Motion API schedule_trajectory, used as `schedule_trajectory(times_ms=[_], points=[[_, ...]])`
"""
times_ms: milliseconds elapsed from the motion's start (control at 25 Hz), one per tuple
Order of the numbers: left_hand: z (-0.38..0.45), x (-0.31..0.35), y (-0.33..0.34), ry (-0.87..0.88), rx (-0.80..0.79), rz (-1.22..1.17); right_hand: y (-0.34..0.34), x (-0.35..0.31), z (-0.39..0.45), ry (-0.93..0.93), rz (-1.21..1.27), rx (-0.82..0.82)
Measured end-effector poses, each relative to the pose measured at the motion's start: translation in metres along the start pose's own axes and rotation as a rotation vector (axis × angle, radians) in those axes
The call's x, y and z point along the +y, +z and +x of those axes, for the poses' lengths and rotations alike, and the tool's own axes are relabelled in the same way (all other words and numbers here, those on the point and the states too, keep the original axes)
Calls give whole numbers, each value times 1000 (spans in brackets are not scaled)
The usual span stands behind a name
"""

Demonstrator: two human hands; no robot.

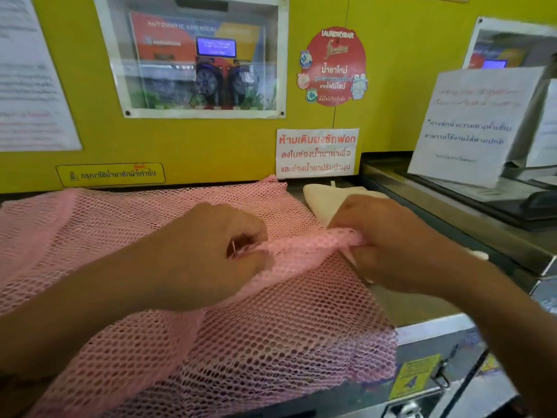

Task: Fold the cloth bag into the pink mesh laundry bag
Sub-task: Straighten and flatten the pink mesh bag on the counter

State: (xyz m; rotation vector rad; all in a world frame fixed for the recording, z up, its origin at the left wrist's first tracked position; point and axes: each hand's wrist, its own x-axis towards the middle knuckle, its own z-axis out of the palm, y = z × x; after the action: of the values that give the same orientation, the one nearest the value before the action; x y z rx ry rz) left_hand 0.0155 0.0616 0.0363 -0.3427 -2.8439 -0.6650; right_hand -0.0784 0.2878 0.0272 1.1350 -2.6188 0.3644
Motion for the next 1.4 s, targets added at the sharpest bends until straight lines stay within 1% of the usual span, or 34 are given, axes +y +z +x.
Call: schedule_trajectory(times_ms=[40, 80, 120, 200, 240, 320, 360, 400, 440, 480, 520, 600, 640, 680, 720, 760, 840, 920, 1000, 1080, 1120, 1160, 1200, 1240, 1320, 1400], points=[[-6, -2, 0, 7, -82, 14, -10, 7, -6, -77, 21, -116], [-12, -2, 3, 46, -113, 30, -17, 14, -13, -111, 46, -219], [-21, -7, 8, 105, -99, 55, -24, 21, -20, -90, 74, -298], [-23, 0, 26, 176, -84, 56, -43, 32, -31, -85, 111, -366], [-23, 3, 35, 169, -108, 51, -53, 35, -34, -93, 119, -404], [-22, 12, 41, 31, -244, -24, -68, 32, -32, -116, 213, -448], [-25, 13, 37, 24, -269, -82, -69, 27, -27, -120, 296, -428], [-28, 11, 29, 53, -252, -136, -63, 21, -20, -126, 342, -387], [-32, 8, 19, 62, -232, -147, -51, 13, -13, -130, 306, -343], [-35, 3, 10, 28, -203, -134, -36, 7, -6, -144, 215, -326], [-39, -9, 3, -29, -150, -88, -20, -2, 1, -171, 103, -381], [-37, -34, -6, -181, -4, 41, 2, -12, 11, -205, -97, -629], [-41, -50, -10, -271, 50, 129, 3, -17, 18, -195, -152, -685], [-46, -64, -13, -375, 73, 215, -2, -23, 26, -179, -175, -675], [-53, -78, -15, -483, 77, 285, -8, -30, 36, -184, -175, -618], [-61, -90, -17, -584, 74, 347, -12, -41, 46, -217, -174, -554], [-79, -111, -20, -701, 90, 429, -9, -65, 71, -333, -157, -475], [-91, -122, -23, -698, 109, 409, 4, -96, 96, -423, -121, -505], [-102, -125, -29, -631, 169, 283, 21, -124, 119, -457, -93, -559], [-117, -126, -40, -578, 314, 152, 33, -148, 135, -451, -171, -721], [-126, -128, -46, -567, 396, 136, 36, -156, 141, -433, -257, -809], [-136, -132, -52, -582, 461, 155, 37, -164, 147, -416, -322, -848], [-146, -139, -58, -620, 497, 187, 37, -171, 155, -408, -345, -829], [-158, -147, -63, -700, 502, 216, 39, -180, 166, -419, -332, -771], [-178, -163, -67, -892, 487, 287, 47, -202, 186, -478, -251, -609], [-192, -180, -66, -1008, 504, 355, 62, -228, 210, -543, -164, -448]])
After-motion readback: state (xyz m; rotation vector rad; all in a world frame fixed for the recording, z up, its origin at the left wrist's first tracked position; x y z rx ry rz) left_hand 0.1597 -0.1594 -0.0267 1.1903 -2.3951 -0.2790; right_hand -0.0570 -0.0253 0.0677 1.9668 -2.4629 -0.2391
